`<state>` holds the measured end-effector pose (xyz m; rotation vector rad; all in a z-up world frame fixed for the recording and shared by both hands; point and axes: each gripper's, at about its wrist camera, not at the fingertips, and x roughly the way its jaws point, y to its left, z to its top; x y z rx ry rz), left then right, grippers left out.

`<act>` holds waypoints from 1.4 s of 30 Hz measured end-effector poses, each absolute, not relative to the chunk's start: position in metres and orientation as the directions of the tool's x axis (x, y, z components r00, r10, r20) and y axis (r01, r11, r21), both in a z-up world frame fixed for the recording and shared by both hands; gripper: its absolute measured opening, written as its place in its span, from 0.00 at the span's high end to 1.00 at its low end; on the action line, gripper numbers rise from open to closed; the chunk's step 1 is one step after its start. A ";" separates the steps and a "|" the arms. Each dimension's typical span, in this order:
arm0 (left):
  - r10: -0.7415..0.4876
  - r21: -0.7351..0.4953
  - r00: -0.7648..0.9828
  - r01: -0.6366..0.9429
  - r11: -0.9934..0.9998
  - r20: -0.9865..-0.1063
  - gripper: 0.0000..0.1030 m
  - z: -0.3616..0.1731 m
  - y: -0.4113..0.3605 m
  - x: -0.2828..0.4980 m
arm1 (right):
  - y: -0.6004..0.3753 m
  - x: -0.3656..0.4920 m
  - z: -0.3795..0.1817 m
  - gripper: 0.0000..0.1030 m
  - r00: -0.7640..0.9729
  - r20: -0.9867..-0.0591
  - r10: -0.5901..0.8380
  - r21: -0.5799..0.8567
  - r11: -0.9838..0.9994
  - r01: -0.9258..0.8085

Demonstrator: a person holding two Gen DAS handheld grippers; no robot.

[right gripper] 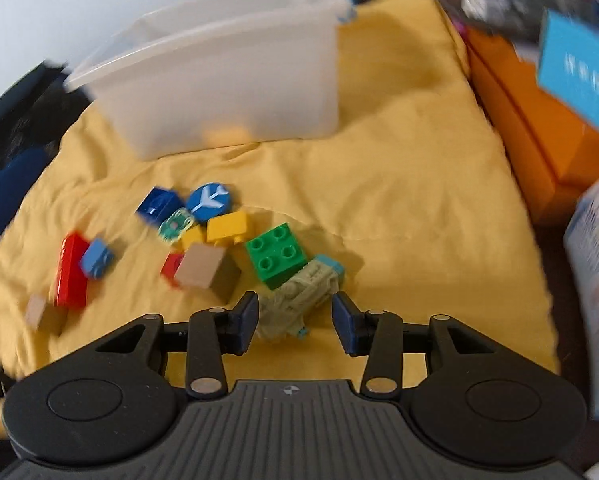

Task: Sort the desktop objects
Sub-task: 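Grasp a beige toy plane with the right tool while the left tool grasps a teal figure, then carry both toys over the bin and open both tools to drop them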

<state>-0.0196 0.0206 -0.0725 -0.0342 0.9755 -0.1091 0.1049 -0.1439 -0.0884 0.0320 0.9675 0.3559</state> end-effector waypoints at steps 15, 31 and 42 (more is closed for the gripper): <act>-0.064 -0.081 0.570 -0.004 0.997 -0.819 0.74 -0.067 0.035 -0.030 | -0.138 0.042 -0.087 0.77 0.401 -0.841 0.364 0.031 0.772 -0.635; -0.089 -0.088 0.566 0.030 0.996 -0.819 0.79 -0.077 0.034 -0.025 | -0.139 0.043 -0.099 0.69 0.464 -0.829 0.312 -0.016 0.816 -0.578; -0.050 -0.046 0.709 0.024 0.999 -0.703 0.79 -0.013 0.034 -0.015 | -0.139 0.039 -0.064 0.77 0.534 -0.767 0.357 -0.053 0.793 -0.607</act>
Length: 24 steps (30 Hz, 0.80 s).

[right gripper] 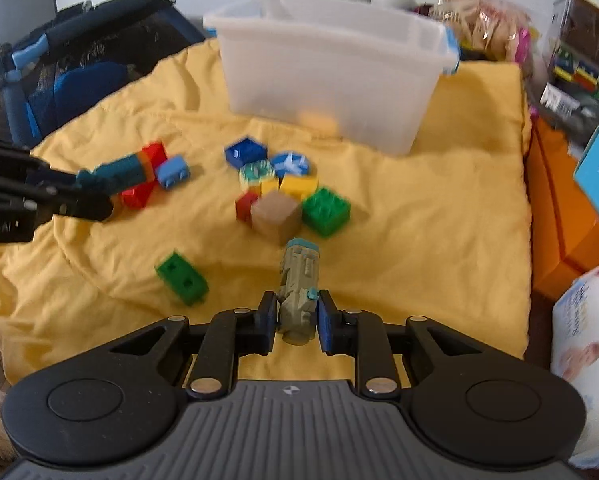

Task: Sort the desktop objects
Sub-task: 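Carry both toys over the bin and open both tools to drop them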

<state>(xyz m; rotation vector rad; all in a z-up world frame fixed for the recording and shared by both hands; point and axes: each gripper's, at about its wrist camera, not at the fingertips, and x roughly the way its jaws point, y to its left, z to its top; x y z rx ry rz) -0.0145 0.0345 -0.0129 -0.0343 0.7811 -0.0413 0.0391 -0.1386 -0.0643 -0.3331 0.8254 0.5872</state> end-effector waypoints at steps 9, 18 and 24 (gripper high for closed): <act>0.030 0.053 0.810 0.001 0.999 -0.586 0.79 0.041 0.039 0.039 | -0.127 0.071 -0.021 0.77 0.630 -0.681 0.373 -0.136 0.781 -0.609; 0.092 0.117 0.872 -0.040 0.992 -0.481 0.79 0.085 0.053 0.105 | -0.103 0.133 0.034 0.77 0.727 -0.562 0.394 -0.180 0.800 -0.573; 0.131 0.149 0.861 -0.066 0.987 -0.490 0.79 0.078 0.062 0.150 | -0.082 0.178 0.044 0.77 0.752 -0.531 0.392 -0.180 0.815 -0.551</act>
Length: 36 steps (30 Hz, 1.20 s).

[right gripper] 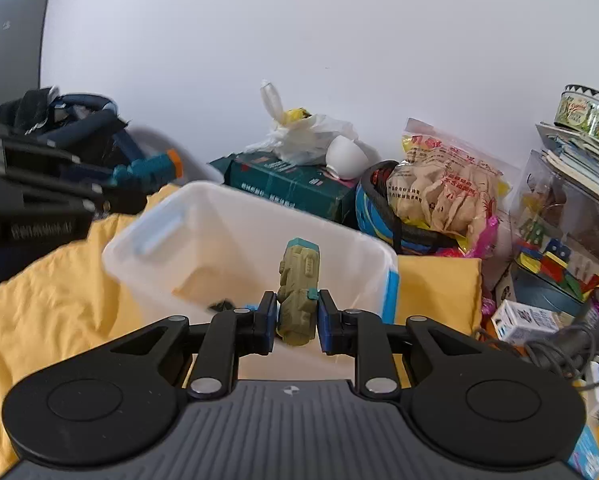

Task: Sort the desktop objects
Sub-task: 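Carry both toys over the bin and open both tools to drop them, then move both open tools back toward the toy pile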

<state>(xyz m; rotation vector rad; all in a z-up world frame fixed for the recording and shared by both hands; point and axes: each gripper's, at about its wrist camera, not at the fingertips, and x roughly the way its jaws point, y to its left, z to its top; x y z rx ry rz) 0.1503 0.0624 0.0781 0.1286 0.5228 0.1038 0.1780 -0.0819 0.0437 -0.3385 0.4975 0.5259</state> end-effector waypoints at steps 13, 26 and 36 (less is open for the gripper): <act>0.127 0.086 0.799 -0.094 0.992 -0.588 0.56 0.052 0.073 0.169 | -0.072 0.226 0.014 0.70 0.709 -0.628 0.321 -0.089 0.875 -0.475; 0.063 0.079 0.749 -0.014 0.997 -0.660 0.48 0.028 0.059 0.066 | -0.106 0.154 0.015 0.70 0.649 -0.639 0.413 -0.076 0.805 -0.588; -0.023 -0.008 0.612 0.027 1.000 -0.790 0.48 -0.042 0.035 -0.014 | -0.125 0.073 -0.075 0.70 0.430 -0.823 0.371 0.008 0.765 -0.644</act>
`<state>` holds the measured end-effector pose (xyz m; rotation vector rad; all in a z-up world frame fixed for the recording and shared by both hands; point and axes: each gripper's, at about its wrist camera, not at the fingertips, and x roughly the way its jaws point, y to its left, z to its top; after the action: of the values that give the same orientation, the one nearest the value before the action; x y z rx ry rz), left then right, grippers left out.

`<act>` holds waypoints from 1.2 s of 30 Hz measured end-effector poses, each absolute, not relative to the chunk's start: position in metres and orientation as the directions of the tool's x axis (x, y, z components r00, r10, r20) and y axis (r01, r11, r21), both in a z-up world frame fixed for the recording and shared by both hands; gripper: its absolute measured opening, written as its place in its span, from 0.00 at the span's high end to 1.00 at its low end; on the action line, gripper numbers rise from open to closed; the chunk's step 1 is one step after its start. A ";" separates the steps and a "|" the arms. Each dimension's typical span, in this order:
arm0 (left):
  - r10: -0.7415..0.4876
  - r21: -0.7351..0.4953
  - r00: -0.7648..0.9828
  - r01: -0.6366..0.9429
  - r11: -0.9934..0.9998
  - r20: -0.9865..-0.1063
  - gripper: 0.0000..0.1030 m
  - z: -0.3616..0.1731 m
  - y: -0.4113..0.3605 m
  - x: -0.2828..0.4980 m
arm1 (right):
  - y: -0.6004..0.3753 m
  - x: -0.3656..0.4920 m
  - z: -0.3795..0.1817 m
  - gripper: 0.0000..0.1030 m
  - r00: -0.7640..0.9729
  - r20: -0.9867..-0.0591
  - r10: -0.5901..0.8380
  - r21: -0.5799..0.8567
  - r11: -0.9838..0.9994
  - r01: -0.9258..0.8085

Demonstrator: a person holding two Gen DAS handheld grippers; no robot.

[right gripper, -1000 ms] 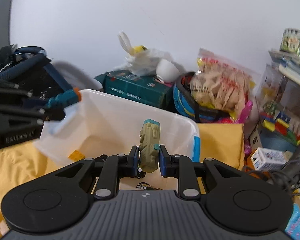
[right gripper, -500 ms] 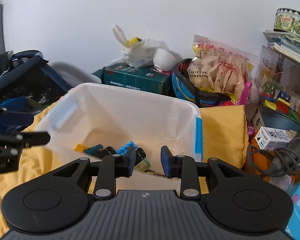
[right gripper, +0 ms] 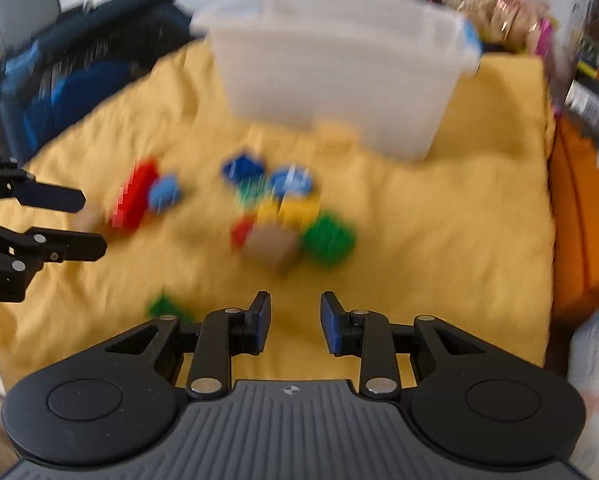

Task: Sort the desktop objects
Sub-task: 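Move both open tools back toward the toy pile, then grasp a wooden cube with the right tool while the left tool grasps another wooden cube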

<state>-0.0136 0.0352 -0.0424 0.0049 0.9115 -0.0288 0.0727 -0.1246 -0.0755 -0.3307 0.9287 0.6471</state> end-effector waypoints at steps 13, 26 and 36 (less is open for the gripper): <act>0.151 0.049 0.627 -0.178 0.983 -0.764 0.49 -0.057 0.072 -0.009 | -0.123 0.044 -0.097 0.67 0.435 -0.832 0.343 -0.014 0.771 -0.636; -0.116 -0.140 0.567 0.000 0.990 -0.816 0.69 -0.074 0.055 -0.028 | -0.099 0.072 -0.073 0.56 0.549 -0.703 0.452 -0.109 0.695 -0.711; -0.124 -0.112 0.574 0.056 0.992 -0.809 0.69 -0.075 0.038 -0.037 | -0.074 0.086 -0.090 0.58 0.512 -0.749 0.420 -0.138 0.657 -0.741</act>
<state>-0.0373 0.0377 -0.0750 -0.0769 0.9537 -0.1056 0.0858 -0.0737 -0.0903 -0.4809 0.7449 0.7314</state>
